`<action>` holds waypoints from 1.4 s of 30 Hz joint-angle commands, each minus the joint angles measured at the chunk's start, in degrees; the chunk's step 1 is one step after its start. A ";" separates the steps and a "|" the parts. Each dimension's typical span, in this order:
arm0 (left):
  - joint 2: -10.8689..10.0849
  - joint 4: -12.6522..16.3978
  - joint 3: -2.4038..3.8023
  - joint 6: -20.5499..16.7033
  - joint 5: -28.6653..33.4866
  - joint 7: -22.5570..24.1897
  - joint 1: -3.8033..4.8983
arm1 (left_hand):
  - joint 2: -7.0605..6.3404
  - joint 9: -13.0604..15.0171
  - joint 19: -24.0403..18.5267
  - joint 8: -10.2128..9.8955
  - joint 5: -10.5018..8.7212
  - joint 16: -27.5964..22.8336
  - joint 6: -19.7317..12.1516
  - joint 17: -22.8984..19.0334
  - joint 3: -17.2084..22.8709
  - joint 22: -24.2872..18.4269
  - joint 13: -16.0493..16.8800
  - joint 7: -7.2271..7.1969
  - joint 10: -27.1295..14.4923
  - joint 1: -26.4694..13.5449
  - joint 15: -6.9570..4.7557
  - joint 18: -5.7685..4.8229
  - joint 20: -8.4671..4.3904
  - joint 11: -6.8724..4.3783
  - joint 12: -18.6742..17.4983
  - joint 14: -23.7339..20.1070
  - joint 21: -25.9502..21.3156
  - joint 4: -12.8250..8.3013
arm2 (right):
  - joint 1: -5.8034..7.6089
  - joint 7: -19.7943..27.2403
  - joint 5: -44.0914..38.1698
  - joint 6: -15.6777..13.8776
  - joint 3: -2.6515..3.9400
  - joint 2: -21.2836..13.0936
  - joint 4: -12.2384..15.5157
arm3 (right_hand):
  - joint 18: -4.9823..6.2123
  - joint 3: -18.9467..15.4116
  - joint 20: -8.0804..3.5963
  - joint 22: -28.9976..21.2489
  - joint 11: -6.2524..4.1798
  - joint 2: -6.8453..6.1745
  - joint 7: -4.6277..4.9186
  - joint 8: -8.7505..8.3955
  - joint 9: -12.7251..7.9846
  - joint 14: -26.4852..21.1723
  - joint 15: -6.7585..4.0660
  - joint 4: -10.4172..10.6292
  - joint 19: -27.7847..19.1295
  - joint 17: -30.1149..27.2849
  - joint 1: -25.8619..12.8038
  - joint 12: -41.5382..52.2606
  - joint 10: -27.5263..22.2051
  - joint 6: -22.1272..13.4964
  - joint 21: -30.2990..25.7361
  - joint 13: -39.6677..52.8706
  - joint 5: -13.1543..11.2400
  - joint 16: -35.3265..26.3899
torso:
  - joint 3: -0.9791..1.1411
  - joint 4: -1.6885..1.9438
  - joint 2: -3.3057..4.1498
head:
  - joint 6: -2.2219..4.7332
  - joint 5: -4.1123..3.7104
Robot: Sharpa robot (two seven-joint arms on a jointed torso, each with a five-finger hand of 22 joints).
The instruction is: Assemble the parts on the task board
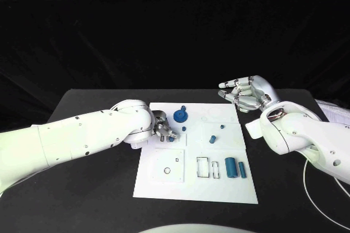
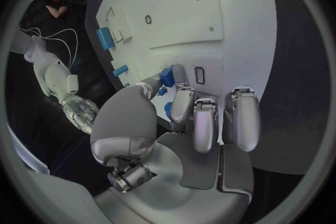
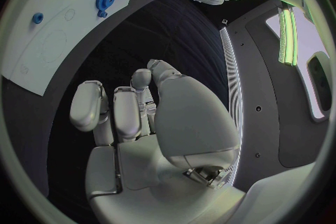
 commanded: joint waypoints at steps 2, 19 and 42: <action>-0.01 0.25 -0.34 1.55 0.83 -0.13 -0.49 | -0.27 -0.08 2.02 0.12 0.01 0.18 0.38 15.06 -0.38 7.34 0.04 0.11 0.30 0.06 -0.40 -1.07 -0.52 -0.07 0.31 5.91 0.28 0.11 | -0.03 0.60 -0.15 0.73 0.00 0.05 0.02 | 1.16 0.41 -0.07 -0.03 -0.07 -0.06 0.04 0.02 0.00 1.44 0.27 0.05 -0.26 0.06 -0.26 -0.05 -0.28 -0.18 -0.18 0.02 0.21 -0.30 | 0.00 -0.01 0.02 | -0.04 0.00; -0.42 0.54 -0.32 1.63 0.83 -0.13 -0.49 | 0.68 -0.69 1.97 0.32 0.23 0.18 0.25 15.06 -1.44 7.28 0.12 -0.14 0.33 3.50 -0.53 -1.03 -0.61 -0.26 0.26 5.91 0.13 -0.96 | -0.04 0.56 -0.15 0.79 0.00 0.07 0.00 | 1.16 0.52 -0.06 -0.10 -0.04 -0.04 0.07 0.00 0.00 1.43 0.30 0.07 -0.29 0.04 -0.29 0.02 -0.27 -0.24 -0.25 0.02 0.20 -0.35 | 0.01 0.00 0.00 | -0.07 0.01; -1.36 2.12 -0.33 -4.78 2.91 0.63 -0.54 | 2.17 -1.49 2.09 1.36 2.99 0.18 -1.57 15.06 11.65 7.56 -0.10 0.30 0.32 12.96 -0.38 -1.07 -0.57 -0.06 -0.35 5.91 0.09 -9.21 | -0.19 0.58 -0.06 1.04 0.00 0.16 -0.15 | 1.17 0.55 -0.05 -0.11 -0.03 -0.04 0.09 0.00 0.00 1.42 0.31 0.09 -0.29 0.05 -0.33 0.04 -0.26 -0.24 -0.27 0.01 0.20 -0.36 | 0.02 0.05 0.00 | -0.10 0.08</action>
